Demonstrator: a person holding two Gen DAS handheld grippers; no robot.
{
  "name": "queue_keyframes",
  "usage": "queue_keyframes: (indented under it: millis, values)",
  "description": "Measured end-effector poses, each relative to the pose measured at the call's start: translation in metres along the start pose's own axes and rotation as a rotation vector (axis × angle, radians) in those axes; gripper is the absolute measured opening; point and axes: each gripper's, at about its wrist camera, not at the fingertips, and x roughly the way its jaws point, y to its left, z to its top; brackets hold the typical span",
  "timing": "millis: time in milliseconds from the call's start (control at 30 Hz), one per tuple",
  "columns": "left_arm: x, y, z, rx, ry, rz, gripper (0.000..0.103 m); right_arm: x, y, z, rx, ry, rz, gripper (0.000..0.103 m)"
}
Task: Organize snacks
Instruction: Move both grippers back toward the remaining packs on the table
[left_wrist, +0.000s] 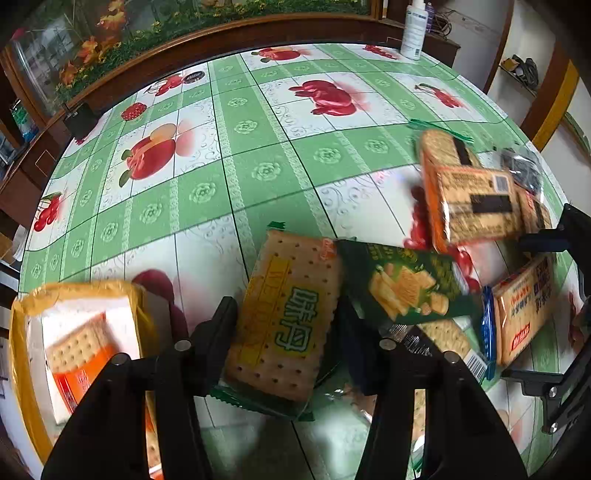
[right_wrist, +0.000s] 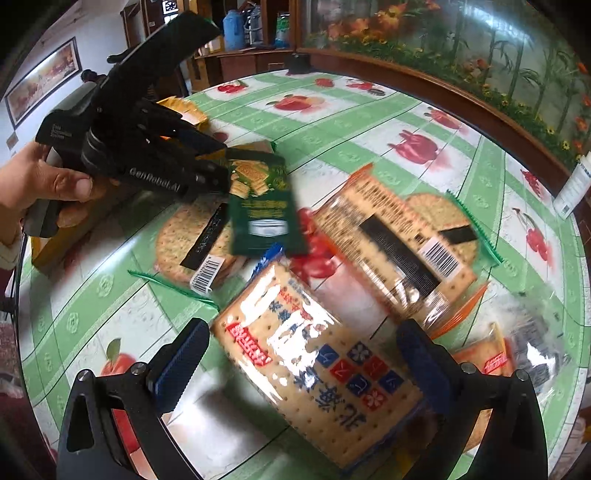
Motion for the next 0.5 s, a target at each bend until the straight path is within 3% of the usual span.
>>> queue_keyframes:
  millis: [500]
  values:
    - [-0.031,-0.019,-0.062,-0.016,-0.015,-0.028,0.048,-0.011,0.025,-0.031,0.0,0.015,0.013,0.095]
